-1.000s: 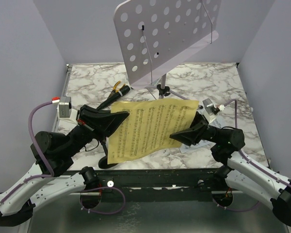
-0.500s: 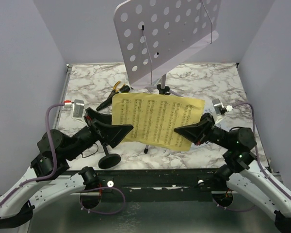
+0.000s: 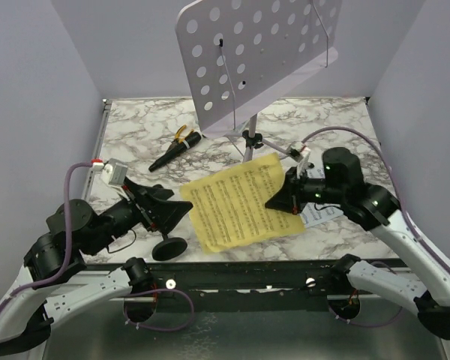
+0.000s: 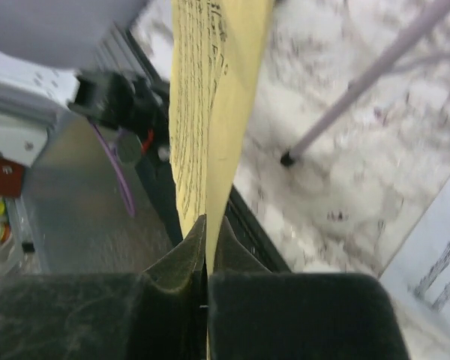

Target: Set up the instrument practice props

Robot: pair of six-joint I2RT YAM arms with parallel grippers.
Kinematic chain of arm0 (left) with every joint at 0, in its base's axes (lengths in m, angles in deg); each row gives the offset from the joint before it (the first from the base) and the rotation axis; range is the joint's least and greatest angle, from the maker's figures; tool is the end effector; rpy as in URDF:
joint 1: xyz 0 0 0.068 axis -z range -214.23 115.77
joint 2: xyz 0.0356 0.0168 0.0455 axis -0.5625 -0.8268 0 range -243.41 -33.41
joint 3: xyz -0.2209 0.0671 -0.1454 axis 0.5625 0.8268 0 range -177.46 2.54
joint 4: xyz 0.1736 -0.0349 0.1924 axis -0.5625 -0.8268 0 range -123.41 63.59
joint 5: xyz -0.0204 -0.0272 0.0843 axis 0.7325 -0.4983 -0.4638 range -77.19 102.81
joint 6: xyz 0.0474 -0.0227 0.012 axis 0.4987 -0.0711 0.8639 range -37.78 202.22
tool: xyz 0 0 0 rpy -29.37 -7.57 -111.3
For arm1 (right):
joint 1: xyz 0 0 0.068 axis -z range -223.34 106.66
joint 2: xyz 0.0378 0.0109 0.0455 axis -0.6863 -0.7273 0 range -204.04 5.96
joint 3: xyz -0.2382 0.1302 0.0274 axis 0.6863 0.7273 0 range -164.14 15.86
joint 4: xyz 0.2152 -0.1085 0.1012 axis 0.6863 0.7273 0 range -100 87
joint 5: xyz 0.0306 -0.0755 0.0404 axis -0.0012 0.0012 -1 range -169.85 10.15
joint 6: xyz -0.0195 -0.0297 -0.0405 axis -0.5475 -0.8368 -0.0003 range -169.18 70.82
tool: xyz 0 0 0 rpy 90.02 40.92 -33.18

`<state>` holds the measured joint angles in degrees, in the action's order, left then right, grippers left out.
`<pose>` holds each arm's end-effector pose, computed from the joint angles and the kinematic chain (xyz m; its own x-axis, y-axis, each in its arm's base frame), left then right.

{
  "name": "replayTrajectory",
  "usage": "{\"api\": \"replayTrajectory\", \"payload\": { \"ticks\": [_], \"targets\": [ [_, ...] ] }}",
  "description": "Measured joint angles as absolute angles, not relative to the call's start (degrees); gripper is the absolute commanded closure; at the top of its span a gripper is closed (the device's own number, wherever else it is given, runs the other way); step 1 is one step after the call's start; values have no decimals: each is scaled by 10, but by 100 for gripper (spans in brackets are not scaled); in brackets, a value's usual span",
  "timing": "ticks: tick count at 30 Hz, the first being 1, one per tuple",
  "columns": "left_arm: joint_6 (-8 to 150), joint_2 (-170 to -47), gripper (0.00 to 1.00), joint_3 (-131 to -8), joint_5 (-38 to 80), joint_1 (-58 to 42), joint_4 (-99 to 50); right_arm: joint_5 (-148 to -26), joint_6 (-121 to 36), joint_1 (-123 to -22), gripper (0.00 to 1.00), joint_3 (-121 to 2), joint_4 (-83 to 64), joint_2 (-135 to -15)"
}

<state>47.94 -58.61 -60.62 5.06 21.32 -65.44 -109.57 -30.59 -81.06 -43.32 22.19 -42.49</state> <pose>0.0303 -0.0357 0.4219 -0.4260 -0.3656 -0.8276 0.6062 0.5637 -0.5611 0.1253 0.1191 0.3773 -0.5599 -0.0831 -0.8244 -0.7573 0.4549 0.4685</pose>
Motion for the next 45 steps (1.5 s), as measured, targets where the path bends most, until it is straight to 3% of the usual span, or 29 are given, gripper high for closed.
{"api": "replayTrajectory", "payload": {
  "ticks": [9, 14, 24, 35, 42, 45],
  "targets": [
    [539, -749, 2, -606, 75, 213, -637, -1182, -402, -811, 100, -552, 465, -695],
    [574, -814, 1, -608, 92, 213, -640, -1246, -437, -820, 99, -646, 510, -769],
    [624, -816, 1, -641, 125, 212, -644, -1349, -423, -927, 100, -643, 464, -775],
    [603, -761, 1, -633, 286, 209, -632, -1438, -433, -950, 99, -625, 421, -721],
    [571, -783, 1, -626, 299, 209, -629, -1483, -471, -955, 99, -613, 407, -643],
    [556, -800, 6, -626, 310, 209, -624, -1495, -502, -955, 99, -613, 415, -643]
  ]
}}
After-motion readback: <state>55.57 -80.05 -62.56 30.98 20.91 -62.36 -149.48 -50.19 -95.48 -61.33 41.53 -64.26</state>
